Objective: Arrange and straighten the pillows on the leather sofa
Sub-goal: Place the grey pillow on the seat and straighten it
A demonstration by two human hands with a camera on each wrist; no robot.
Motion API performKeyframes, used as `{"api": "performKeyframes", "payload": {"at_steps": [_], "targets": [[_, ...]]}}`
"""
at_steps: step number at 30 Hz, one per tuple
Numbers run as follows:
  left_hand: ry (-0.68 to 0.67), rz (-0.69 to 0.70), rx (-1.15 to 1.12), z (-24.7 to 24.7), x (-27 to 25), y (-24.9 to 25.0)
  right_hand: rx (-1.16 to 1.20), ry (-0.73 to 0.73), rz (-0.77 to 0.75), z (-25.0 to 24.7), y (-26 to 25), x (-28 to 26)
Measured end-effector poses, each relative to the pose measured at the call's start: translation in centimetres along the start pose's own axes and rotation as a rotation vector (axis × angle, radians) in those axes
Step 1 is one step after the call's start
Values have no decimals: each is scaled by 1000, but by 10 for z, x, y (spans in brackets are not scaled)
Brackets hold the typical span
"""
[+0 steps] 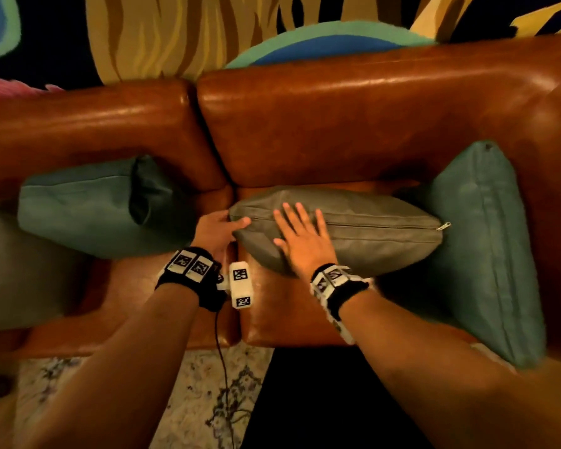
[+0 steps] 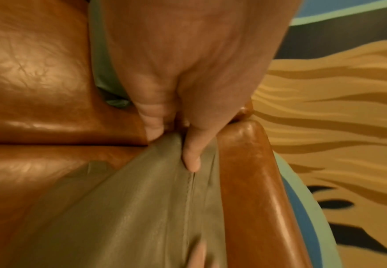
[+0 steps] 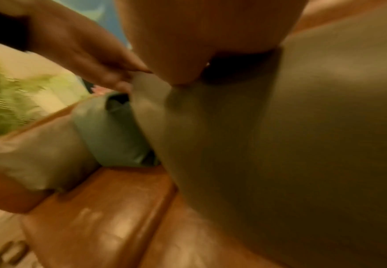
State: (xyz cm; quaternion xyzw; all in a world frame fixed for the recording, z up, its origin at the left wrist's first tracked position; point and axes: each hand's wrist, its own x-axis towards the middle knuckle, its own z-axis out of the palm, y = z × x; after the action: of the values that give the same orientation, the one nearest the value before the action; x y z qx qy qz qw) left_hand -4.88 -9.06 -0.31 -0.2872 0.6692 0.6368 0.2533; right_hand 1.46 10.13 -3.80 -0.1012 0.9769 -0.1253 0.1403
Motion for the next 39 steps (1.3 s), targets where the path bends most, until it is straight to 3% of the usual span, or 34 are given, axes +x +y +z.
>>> {"api": "performKeyframes", "payload": {"at_steps": [3, 6, 8, 10, 12, 14, 17, 19, 21, 23, 26, 28, 31, 33, 34, 35, 37, 39], "targets": [[82, -74, -59, -27, 13, -6, -119, 54, 108, 18, 67, -15], [30, -75, -92, -31, 21, -12, -98, 55, 302, 8, 133, -39], [27, -50, -62, -25, 23, -13, -27, 163, 431, -6, 154, -50], [83, -41, -42, -25, 21, -14, 120, 299, 705, -23, 165, -56], [179, -99, -59, -31, 28, -16, 414, 315, 1008, -37, 169, -53], [206, -116, 1, -32, 36, -22, 633, 340, 1106, -46, 158, -52], [108, 137, 187, -24, 16, -5, 680, 516, 851, -59, 135, -60], [90, 200, 169, -32, 7, 12, 649, 552, 764, -73, 140, -69], [127, 177, 173, -43, 6, 18, 637, 607, 829, -80, 148, -76], [76, 212, 146, -34, -3, 23, 699, 650, 854, -84, 138, -72], [-35, 180, 24, -17, -20, 31, 724, 604, 768, -92, 137, -73], [-26, 152, 1, -27, -16, 27, 695, 572, 794, -95, 159, -84], [42, 199, 198, -33, -2, 12, 633, 487, 921, -80, 175, -81], [17, 215, 341, -22, 0, -1, 494, 425, 1091, -70, 155, -71], [-6, 202, 357, -18, 0, -5, 377, 433, 1105, -68, 143, -66], [-25, 176, 364, -14, 0, -9, 274, 469, 1018, -66, 129, -63], [-22, 120, 334, -14, 2, -17, 207, 505, 601, -65, 89, -52], [-5, 128, 317, -17, 2, -23, 296, 354, 210, -54, 32, -32]]}}
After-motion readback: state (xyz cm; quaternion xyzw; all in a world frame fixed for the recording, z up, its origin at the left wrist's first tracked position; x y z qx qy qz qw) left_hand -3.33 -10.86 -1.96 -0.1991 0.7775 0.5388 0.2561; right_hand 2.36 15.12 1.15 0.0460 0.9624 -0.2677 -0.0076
